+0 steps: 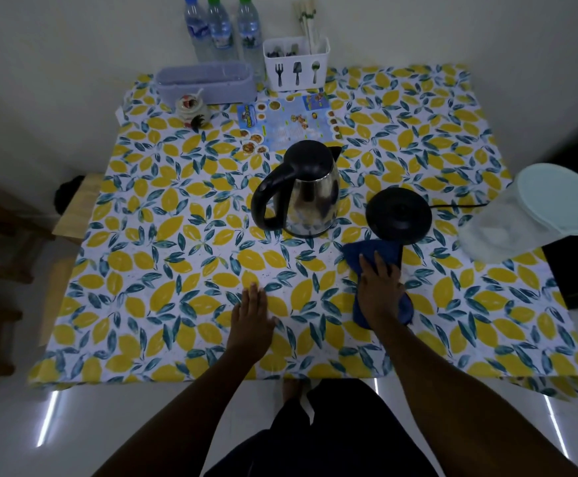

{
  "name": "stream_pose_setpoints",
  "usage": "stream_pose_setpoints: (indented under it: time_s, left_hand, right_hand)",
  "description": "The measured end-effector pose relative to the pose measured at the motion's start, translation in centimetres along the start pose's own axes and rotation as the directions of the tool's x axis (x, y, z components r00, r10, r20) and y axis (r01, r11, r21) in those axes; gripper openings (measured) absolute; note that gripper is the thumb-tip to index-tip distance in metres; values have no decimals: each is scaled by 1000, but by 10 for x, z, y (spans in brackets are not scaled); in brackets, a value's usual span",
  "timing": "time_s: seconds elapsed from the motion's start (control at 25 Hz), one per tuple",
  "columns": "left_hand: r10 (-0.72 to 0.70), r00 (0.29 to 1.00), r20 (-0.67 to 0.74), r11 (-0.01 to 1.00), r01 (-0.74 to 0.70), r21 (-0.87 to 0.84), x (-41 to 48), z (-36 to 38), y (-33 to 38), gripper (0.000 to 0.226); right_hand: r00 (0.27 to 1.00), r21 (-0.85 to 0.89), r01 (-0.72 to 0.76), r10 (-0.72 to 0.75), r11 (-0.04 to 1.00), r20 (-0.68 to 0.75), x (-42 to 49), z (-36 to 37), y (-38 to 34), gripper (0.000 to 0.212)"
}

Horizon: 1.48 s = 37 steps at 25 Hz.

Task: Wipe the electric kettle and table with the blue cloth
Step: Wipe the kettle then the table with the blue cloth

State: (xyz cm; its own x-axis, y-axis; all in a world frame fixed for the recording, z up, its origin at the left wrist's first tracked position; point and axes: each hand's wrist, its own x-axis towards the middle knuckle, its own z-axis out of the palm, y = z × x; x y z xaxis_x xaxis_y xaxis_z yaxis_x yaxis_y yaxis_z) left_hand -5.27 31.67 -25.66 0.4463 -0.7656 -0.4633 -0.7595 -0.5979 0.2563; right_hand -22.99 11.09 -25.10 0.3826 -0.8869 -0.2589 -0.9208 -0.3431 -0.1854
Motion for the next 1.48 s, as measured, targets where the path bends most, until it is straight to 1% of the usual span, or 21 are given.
stream_pose_setpoints:
  time_s: [0.04, 0.08, 0.16, 0.24, 0.32, 0.44, 0.52, 0.6, 0.68, 0.76, 0.88, 0.96, 1.0, 1.08, 1.2, 1.24, 1.32, 1.4, 1.48]
  left_hand:
    - [-6, 1000, 3, 1000, 6, -1, 0, 0, 1, 70]
    - [-12, 1000, 9, 1000, 12, -1, 0, 0, 2, 69]
    - [-18, 1000, 15, 1000, 18, 0, 1, 0, 2, 69]
    - [-17, 1000, 17, 1000, 17, -10, 2, 1, 1, 70]
    - [-12, 1000, 16, 1000, 12, -20, 3, 2, -2, 72]
    - [-1, 1000, 5, 999, 1, -40, 2, 4, -4, 72]
    - [-7, 1000, -8, 1000, 6, -27, 0, 6, -3, 71]
    - [9, 1000, -19, 1000, -9, 6, -1, 9, 2, 68]
    - [95, 995, -14, 993, -94, 68, -1, 10, 15, 64]
    - [197, 980, 27, 975, -199, 95, 1, 11, 37, 63]
    - [269, 960, 72, 957, -275, 91, 7, 11, 77, 63]
    - [315, 944, 101, 941, -325, 97, 10, 11, 101, 64]
    - [338, 934, 115, 932, -349, 98, 11, 12, 112, 64]
    - [364, 926, 106, 924, -373, 86, 14, 14, 132, 63]
    - [358, 928, 100, 925, -367, 100, 24, 16, 155, 65]
    - [350, 932, 99, 926, -360, 118, 26, 18, 160, 65]
    - [331, 938, 103, 931, -343, 128, 27, 23, 168, 66]
    - [320, 939, 125, 936, -333, 109, 25, 29, 171, 65]
    - [317, 941, 118, 934, -331, 132, 24, 32, 174, 64]
  right_hand:
    - [1000, 5, 10, -10, 1000, 5, 1, 0, -15, 49]
    - [998, -5, 54, -54, 999, 11, -1, 3, -30, 49]
    - [979, -39, 202, -200, 979, 37, -15, 12, -54, 51]
    - [942, -39, 328, -323, 944, 90, -33, 23, -65, 50]
    - [909, -25, 407, -402, 913, 109, -53, 31, -60, 47]
    - [890, -37, 455, -453, 890, 57, -79, 37, -27, 44]
    - [896, -39, 444, -443, 895, 33, -87, 36, -4, 42]
    - [910, -3, 415, -415, 910, 12, -87, 31, 11, 37]
    - [920, 17, 391, -391, 920, -31, -84, 24, 24, 35]
    - [943, 39, 322, -317, 946, -97, -80, 16, 41, 36]
    - [961, 100, 191, -165, 977, -223, -73, -3, 82, 40]
    - [963, 84, 131, -106, 988, -247, -66, -17, 109, 42]
    - [966, 74, 113, -92, 991, -242, -61, -23, 121, 41]
    - [984, 92, 71, -55, 993, -170, -53, -31, 140, 43]
    - [999, -35, 31, -30, 999, 23, -47, -24, 152, 63]
    - [998, -63, 45, -43, 997, 41, -48, -19, 153, 69]
    - [998, -62, 68, -68, 996, 5, -50, -15, 155, 77]
    - [996, -55, 84, -84, 995, 4, -50, -16, 155, 80]
    - [996, -39, 94, -94, 995, 7, -48, -16, 157, 80]
